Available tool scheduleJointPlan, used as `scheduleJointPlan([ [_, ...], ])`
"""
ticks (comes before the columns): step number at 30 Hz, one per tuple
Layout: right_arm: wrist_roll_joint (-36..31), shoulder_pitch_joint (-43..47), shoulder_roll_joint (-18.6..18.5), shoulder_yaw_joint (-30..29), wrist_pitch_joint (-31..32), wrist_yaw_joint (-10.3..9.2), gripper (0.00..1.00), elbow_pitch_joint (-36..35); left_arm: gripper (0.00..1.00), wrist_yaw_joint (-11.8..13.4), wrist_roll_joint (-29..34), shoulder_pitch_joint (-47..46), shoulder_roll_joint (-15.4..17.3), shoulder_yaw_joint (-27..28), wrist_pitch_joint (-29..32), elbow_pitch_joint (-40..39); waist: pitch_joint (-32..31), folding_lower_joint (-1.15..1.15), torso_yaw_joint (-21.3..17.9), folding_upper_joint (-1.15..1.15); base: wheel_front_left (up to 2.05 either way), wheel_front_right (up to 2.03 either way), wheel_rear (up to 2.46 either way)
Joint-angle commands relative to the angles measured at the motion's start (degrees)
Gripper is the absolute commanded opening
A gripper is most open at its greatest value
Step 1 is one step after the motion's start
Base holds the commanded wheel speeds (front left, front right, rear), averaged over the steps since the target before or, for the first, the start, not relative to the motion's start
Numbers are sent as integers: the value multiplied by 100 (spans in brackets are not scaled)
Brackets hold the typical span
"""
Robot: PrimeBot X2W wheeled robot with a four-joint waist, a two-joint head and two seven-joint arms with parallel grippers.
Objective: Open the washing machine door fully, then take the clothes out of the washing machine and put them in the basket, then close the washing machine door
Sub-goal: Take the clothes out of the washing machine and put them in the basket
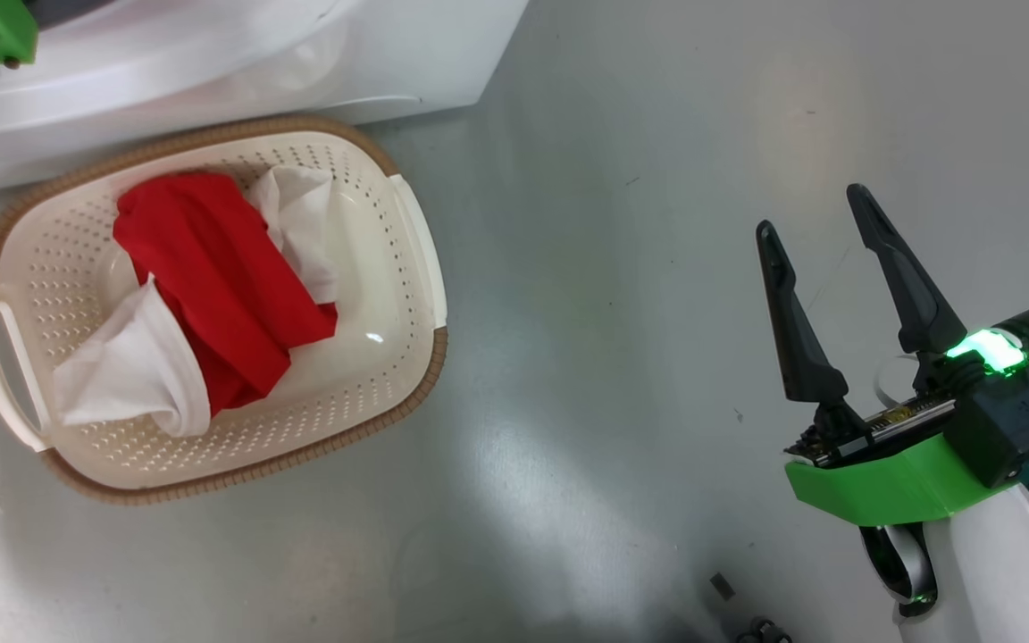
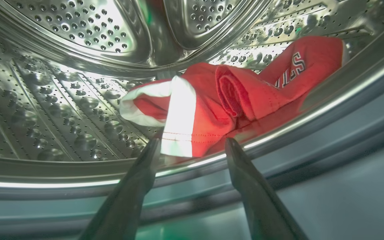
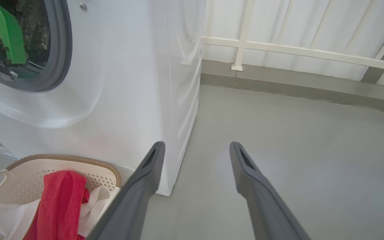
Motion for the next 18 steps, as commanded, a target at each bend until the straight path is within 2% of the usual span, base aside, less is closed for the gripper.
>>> scheduleJointPlan([
  [1,66,182,0,123,-35,28,100,-158,100,-31,25,-119,303,1,-70,-48,45,0,-12,0,0,0,0],
  [18,187,213,0,245,-35,28,100,-190,100,-32,113,-489,390,-425,-429,412,302,0,-125,0,0,0,0],
])
